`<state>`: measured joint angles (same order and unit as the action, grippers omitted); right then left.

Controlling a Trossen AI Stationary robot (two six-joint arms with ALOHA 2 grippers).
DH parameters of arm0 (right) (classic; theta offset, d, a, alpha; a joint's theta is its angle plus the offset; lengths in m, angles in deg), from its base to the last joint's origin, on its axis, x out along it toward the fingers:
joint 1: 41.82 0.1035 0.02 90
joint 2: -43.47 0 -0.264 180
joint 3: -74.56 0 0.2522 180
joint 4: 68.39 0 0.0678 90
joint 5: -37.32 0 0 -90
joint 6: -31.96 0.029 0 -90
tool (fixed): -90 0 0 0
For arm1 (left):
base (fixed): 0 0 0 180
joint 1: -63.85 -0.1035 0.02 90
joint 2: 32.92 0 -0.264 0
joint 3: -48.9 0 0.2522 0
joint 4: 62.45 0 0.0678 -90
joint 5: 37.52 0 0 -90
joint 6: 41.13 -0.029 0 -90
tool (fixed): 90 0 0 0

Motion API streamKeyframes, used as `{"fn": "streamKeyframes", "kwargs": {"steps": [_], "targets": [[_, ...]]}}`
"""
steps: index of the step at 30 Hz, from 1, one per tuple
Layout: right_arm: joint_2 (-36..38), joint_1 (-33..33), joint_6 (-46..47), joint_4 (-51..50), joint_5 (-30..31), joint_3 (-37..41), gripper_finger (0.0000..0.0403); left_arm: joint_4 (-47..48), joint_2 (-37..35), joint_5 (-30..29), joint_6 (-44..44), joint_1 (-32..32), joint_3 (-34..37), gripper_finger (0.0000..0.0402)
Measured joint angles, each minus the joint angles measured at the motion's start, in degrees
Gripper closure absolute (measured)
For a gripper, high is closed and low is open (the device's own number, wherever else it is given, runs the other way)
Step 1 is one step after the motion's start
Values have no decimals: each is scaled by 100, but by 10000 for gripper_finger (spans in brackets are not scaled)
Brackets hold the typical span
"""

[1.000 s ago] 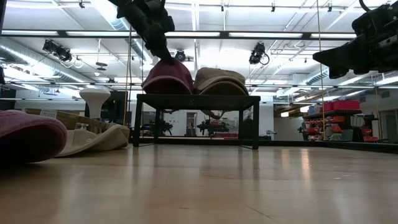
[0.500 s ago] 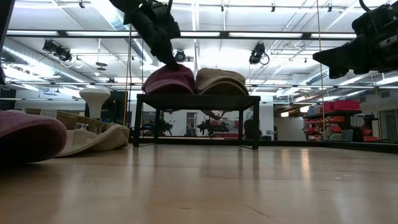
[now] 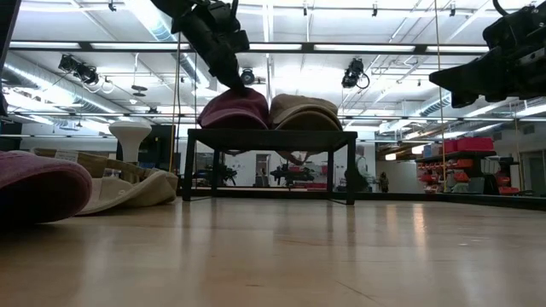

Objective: Pick & Place hat
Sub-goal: Put the right red cap on the shelf, then stack the brown cap on the brown cap on the shelf

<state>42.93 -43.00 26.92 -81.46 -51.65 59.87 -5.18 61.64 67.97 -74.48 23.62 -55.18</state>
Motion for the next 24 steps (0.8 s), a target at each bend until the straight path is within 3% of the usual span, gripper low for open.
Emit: {"fn": "streamKeyframes", "kwargs": {"steps": [9, 19, 24], "targets": [[0, 1, 0, 0, -1, 0, 392, 0, 0, -175, 8, 33, 0, 347], [0, -1, 0, 0, -1, 0, 392, 1, -8, -285, 392, 33, 0, 234], [2, -1, 0, 0, 1, 0, 392, 8, -166, -629, 447, 36, -2, 196]]}}
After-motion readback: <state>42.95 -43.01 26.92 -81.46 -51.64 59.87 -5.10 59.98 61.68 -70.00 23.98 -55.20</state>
